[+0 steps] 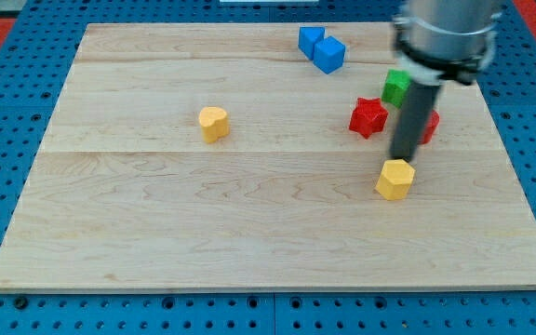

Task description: Move the yellow hexagon into the yellow heart

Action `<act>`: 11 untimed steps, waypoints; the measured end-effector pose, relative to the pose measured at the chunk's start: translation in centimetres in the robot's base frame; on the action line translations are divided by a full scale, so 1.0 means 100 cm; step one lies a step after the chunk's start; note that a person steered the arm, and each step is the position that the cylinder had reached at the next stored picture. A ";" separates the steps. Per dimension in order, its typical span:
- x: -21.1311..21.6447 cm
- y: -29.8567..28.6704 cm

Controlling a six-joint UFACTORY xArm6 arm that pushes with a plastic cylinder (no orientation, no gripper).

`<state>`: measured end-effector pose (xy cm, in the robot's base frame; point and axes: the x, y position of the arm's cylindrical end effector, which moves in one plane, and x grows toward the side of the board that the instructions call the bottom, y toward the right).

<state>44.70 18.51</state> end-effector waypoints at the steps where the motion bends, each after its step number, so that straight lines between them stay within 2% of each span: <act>1: 0.018 0.018; 2: 0.048 -0.027; 3: 0.049 -0.101; 4: 0.043 -0.174; 5: 0.020 -0.222; 6: 0.026 -0.233; 7: 0.039 -0.270; 9: -0.013 -0.257; 10: 0.014 -0.222; 11: -0.015 -0.134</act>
